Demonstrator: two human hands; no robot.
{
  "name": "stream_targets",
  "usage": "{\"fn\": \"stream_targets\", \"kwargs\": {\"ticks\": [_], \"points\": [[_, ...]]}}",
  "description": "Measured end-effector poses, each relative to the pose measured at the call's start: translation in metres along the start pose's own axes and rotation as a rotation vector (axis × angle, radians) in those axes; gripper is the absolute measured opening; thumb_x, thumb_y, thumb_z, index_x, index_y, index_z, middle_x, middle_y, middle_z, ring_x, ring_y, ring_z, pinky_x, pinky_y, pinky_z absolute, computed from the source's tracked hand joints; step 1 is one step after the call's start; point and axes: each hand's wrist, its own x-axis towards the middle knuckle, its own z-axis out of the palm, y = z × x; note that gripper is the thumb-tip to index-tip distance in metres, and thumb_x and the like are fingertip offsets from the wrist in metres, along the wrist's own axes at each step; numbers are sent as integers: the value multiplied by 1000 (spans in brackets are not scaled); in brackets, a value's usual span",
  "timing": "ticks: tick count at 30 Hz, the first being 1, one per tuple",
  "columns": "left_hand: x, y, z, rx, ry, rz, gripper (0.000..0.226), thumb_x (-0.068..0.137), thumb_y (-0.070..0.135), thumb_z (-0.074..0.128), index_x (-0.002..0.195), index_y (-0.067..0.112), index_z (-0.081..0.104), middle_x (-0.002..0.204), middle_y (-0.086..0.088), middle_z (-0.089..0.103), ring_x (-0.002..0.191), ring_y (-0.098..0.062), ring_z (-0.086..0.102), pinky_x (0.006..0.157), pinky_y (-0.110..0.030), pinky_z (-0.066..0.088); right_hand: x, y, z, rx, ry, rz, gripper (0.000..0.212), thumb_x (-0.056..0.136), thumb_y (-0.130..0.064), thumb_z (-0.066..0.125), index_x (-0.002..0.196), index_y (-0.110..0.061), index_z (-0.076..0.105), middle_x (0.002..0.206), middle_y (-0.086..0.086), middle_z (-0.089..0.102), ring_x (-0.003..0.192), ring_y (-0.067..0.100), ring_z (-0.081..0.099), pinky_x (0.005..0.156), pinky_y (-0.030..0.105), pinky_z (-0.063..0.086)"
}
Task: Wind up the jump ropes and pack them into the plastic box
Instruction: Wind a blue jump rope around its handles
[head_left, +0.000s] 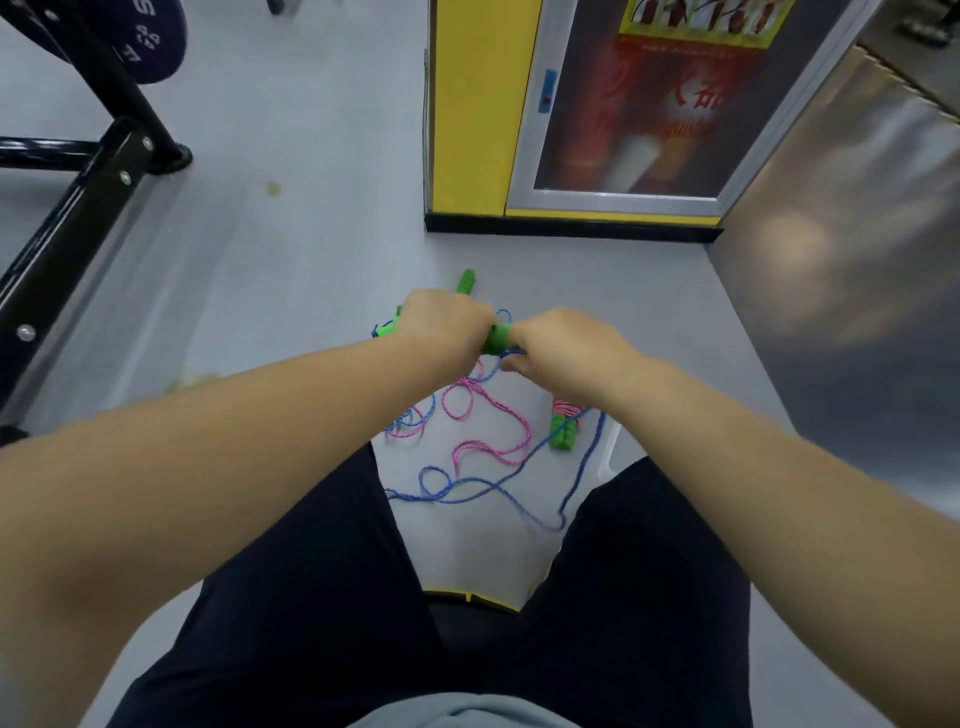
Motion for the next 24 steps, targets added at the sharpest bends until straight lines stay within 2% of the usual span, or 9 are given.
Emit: {"fn": "stream_targets", "kwargs": {"ticks": [3,6,10,13,14,15,17,21,24], "points": [[0,6,0,122,-49,173,20,89,6,43,102,13,57,101,-2,62,94,-26,61,65,-31,41,-1,8,-16,-60,76,-158,21,86,-38,61,99,-24,68,86,2,63,84,25,58,57,29,39],[-2,3,-1,81,-54,345,22,89,15,46,108,16,58,101,-3,64,91,-27,61,66,-32,45,-3,25,-19,182,19,-219,15,75,-38,73,87,-30,74,85,-5,71,81,14,61,68,30,47],[-10,-7,-1,-427,-97,417,30,84,34,64,110,19,57,104,-2,66,94,-25,60,81,-38,50,-10,46,-19,883,-53,-102,9,78,-19,71,78,-27,73,75,-14,72,75,-2,63,78,18,50],[-18,-8,-7,-911,-127,390,27,78,26,74,101,19,62,90,4,66,82,-15,61,80,-27,50,-20,55,0,1174,-30,161,27,93,2,45,116,5,59,96,11,69,89,21,64,73,22,52],[-21,-7,-8,-1012,-138,345,25,78,23,75,99,20,61,86,7,65,77,-10,61,76,-21,51,-24,55,11,1096,-10,209,26,93,5,41,113,10,57,100,22,66,91,31,62,78,31,50],[-21,-8,-7,-1082,-143,293,23,78,22,75,96,23,60,82,10,65,73,-6,60,71,-16,50,-25,52,23,1006,19,210,18,92,3,44,93,8,61,84,25,64,78,31,60,71,39,48],[-19,-10,-2,-1185,-144,172,24,77,22,75,95,27,59,81,8,66,73,-6,62,69,-15,51,-27,40,40,972,63,176,26,94,-12,48,68,-15,52,54,1,46,51,13,42,54,29,36],[-7,-20,8,-1180,-68,-118,50,77,21,73,122,19,51,99,-3,63,86,-20,60,73,-27,46,-26,25,66,624,19,54,25,98,-29,40,112,-19,58,92,6,64,85,23,58,77,32,44],[-3,-28,10,-671,-12,-181,48,85,23,62,129,17,43,112,-8,61,101,-31,58,72,-29,38,-32,13,59,258,16,-40,32,99,-37,34,118,-17,52,105,9,62,98,29,56,77,36,43]]}}
